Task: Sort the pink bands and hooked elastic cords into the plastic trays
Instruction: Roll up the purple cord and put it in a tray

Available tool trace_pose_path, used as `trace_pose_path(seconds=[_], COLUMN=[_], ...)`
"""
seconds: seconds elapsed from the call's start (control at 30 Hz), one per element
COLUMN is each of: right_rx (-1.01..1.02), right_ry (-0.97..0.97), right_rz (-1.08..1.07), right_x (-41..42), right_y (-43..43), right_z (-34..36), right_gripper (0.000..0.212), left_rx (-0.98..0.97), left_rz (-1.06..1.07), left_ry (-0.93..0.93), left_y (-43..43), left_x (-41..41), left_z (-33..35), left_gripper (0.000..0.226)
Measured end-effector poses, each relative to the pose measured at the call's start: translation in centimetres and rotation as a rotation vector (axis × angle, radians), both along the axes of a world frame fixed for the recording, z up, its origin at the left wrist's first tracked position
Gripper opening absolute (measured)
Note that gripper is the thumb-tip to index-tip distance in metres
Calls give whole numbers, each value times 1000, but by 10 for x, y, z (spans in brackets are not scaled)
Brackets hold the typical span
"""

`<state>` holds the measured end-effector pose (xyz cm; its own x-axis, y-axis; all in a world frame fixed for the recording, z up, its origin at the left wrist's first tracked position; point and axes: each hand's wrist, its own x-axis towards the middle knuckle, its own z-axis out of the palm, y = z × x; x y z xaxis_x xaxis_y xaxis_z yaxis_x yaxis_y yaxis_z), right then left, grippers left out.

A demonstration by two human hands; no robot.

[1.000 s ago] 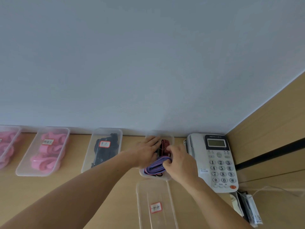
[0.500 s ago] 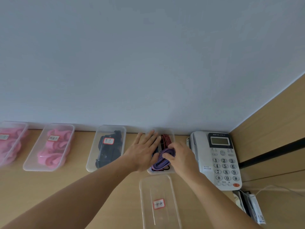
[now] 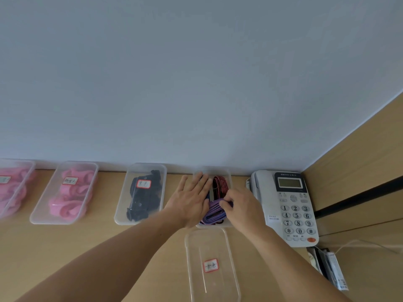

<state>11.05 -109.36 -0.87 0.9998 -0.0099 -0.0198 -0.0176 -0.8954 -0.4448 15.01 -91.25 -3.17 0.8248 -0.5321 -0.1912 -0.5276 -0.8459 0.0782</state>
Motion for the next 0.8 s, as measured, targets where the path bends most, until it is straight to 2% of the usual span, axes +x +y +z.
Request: trace_pose_path(seconds=[0.3,0.47,0.63,0.8], right_rx=[28,136,151,65], right_ry=[-51,-10,22,-112], right_rz=[-18,-42,-26,58], right_x=[-13,-18,-13,-8], right_y=[1,-2,-6,7], right_z=[-6,-8,-1,13], right_gripper=[12,14,14,13], left_rx=[-4,-2,14,-38], left_rz=[13,58,42,66], left_ry=[-6,26,16,23], left_y=[1,-4,-4,-7], left_x=[-2,-2,-5,-22], left_z=[0,-3,-1,13], left_gripper=[74,73,73,65])
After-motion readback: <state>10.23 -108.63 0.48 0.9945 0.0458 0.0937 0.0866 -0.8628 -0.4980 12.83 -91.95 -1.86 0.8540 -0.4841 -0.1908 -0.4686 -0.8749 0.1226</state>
